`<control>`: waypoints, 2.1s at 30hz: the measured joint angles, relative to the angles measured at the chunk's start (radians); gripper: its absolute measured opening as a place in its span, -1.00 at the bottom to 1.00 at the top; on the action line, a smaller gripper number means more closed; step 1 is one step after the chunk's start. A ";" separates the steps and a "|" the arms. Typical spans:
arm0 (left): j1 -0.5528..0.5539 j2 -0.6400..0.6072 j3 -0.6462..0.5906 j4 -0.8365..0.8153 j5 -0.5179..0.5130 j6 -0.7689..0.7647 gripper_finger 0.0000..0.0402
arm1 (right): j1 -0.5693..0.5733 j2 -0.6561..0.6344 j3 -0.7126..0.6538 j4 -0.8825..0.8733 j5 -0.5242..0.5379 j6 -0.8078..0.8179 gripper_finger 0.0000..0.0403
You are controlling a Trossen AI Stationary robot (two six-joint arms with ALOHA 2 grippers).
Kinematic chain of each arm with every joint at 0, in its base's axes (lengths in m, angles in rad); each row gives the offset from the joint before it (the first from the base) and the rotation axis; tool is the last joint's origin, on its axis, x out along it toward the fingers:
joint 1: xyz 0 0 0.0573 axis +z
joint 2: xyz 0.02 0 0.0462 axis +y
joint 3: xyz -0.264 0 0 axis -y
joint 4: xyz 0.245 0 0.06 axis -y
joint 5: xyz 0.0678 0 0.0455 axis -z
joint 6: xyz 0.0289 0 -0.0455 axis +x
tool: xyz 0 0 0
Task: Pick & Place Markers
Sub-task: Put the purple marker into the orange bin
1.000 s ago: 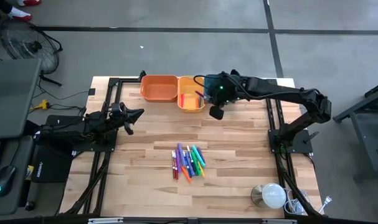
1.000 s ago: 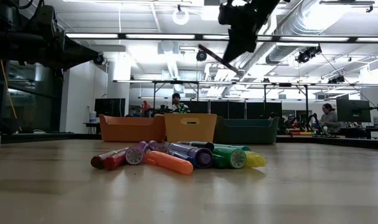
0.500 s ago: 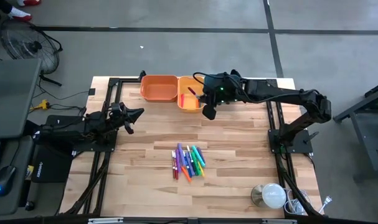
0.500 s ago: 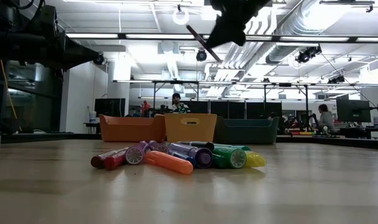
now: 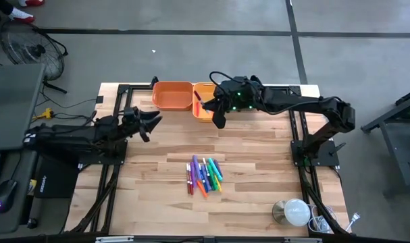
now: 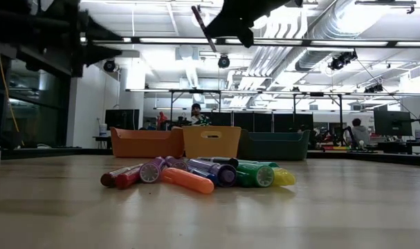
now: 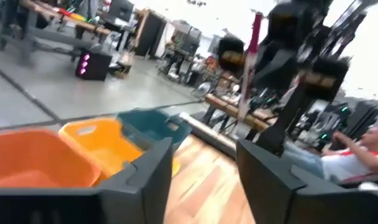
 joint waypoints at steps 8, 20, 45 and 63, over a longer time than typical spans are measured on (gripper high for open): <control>0.000 0.237 0.121 0.107 0.023 0.020 -0.03 | 0.012 0.013 -0.001 0.092 -0.035 -0.005 -0.93; 0.085 0.579 0.361 0.260 0.262 0.045 -0.03 | 0.019 0.021 -0.001 0.117 -0.059 -0.048 -0.93; 0.098 0.831 0.582 0.229 0.320 0.045 -0.57 | 0.019 0.021 0.000 0.095 -0.139 -0.090 -0.93; 0.098 0.830 0.582 0.203 0.281 0.067 -0.85 | 0.017 0.021 0.000 0.090 -0.147 -0.116 -0.83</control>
